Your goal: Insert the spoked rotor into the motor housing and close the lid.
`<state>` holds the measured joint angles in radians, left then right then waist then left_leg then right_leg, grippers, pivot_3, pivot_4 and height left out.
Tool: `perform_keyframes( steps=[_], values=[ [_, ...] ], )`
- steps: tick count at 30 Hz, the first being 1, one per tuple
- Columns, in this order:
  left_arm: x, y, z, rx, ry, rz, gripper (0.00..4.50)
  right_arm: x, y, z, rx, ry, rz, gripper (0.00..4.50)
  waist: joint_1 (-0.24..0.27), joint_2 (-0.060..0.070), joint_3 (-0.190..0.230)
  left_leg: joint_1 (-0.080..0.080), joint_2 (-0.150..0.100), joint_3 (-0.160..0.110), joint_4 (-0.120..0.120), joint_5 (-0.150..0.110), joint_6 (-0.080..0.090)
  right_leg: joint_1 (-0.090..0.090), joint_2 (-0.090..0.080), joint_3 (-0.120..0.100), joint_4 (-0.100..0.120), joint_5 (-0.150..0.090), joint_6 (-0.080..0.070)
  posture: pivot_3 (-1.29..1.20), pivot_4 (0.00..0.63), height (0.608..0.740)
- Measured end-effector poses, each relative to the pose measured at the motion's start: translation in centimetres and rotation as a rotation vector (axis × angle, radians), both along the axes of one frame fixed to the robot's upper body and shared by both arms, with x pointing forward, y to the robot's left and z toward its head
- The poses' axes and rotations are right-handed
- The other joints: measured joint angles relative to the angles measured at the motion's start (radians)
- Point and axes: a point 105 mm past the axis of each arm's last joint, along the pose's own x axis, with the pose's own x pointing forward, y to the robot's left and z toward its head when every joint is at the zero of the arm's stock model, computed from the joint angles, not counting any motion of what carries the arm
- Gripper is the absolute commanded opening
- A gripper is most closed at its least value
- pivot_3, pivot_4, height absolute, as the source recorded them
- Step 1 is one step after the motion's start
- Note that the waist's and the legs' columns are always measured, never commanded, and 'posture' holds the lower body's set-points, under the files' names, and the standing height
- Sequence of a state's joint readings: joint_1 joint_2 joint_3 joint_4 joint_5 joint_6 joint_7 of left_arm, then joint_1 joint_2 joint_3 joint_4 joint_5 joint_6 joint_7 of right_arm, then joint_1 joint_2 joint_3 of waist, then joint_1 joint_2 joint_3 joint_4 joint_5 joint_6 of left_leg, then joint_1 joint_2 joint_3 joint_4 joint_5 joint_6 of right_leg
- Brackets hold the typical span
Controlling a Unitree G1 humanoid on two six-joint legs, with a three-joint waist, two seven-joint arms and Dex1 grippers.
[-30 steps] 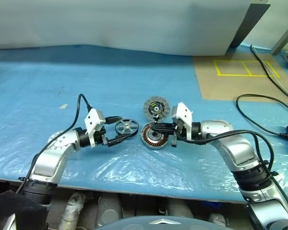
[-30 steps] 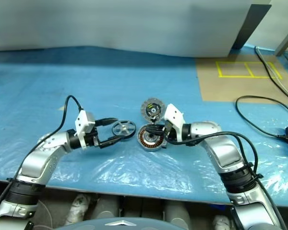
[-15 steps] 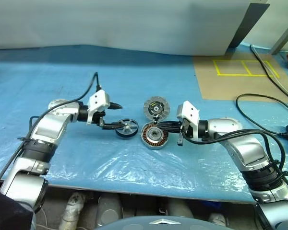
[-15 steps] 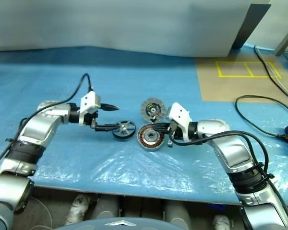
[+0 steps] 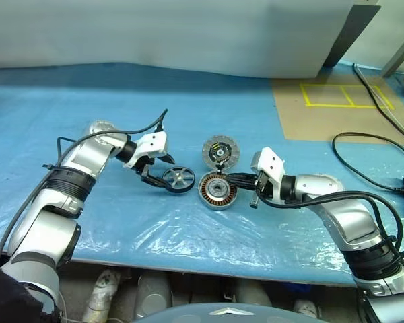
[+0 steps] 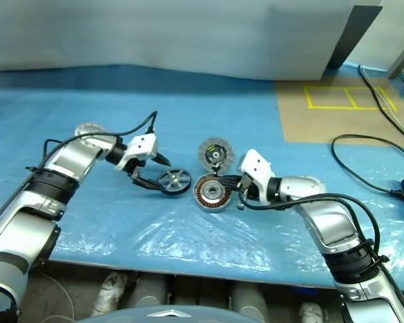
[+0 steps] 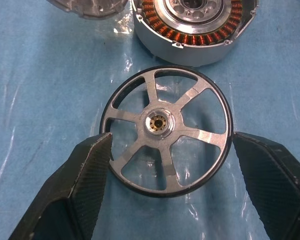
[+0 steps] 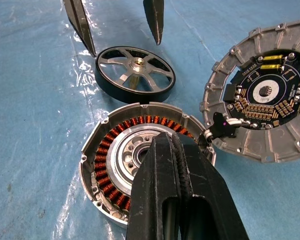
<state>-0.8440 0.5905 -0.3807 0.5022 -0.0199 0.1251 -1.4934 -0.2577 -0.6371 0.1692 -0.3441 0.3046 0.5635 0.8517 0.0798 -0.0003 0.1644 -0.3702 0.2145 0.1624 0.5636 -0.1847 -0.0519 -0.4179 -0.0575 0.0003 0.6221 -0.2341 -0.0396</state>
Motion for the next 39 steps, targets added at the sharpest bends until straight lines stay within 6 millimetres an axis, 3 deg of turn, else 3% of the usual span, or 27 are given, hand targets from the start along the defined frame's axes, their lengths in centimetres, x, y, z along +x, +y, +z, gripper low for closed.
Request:
perform_keyframes(
  steps=[18,21,24,34,39],
  values=[
    [0.7,0.0,-1.4,0.049,-0.026,0.017,4.03,-0.2,-0.4,-0.2,-0.028,-0.022,-0.021,0.01,0.017,0.0,0.0,0.0,-0.001,0.0,0.0,0.0,0.0,0.0,-0.001,0.0,0.0,0.0,-0.001,0.0,0.15,0.74],
    [0.5,-0.2,-1.6,0.047,-0.026,0.008,3.42,-0.2,-0.4,-0.3,-0.033,-0.024,-0.024,0.0,0.017,0.0,0.0,0.0,-0.001,0.0,0.0,0.0,0.0,0.0,-0.001,0.0,0.0,0.0,-0.001,0.0,0.15,0.74],
    [0.0,-0.5,-2.3,0.04,-0.008,0.001,2.52,-0.2,-0.5,-0.4,-0.034,-0.02,-0.025,0.0,0.017,0.0,0.0,0.0,-0.001,0.0,0.0,0.0,0.0,0.0,-0.001,0.0,0.0,-0.001,-0.001,0.0,0.15,0.74],
    [0.0,-0.7,-2.7,0.05,-0.044,-0.019,2.52,-0.4,-0.5,-0.6,-0.036,-0.017,-0.03,0.0,0.017,0.0,0.0,0.001,-0.001,-0.001,0.0,0.0,0.0,0.0,-0.001,0.0,0.0,-0.001,-0.002,0.0,0.15,0.74],
    [-1.4,-1.1,-3.1,0.003,-0.023,-0.089,2.52,-0.5,-0.5,-0.6,-0.036,-0.017,-0.03,0.0,0.017,0.0,0.0,0.001,-0.001,0.0,0.0,0.0,0.0,0.0,-0.001,0.0,0.0,-0.001,-0.002,0.0,0.15,0.74]
  ],
)
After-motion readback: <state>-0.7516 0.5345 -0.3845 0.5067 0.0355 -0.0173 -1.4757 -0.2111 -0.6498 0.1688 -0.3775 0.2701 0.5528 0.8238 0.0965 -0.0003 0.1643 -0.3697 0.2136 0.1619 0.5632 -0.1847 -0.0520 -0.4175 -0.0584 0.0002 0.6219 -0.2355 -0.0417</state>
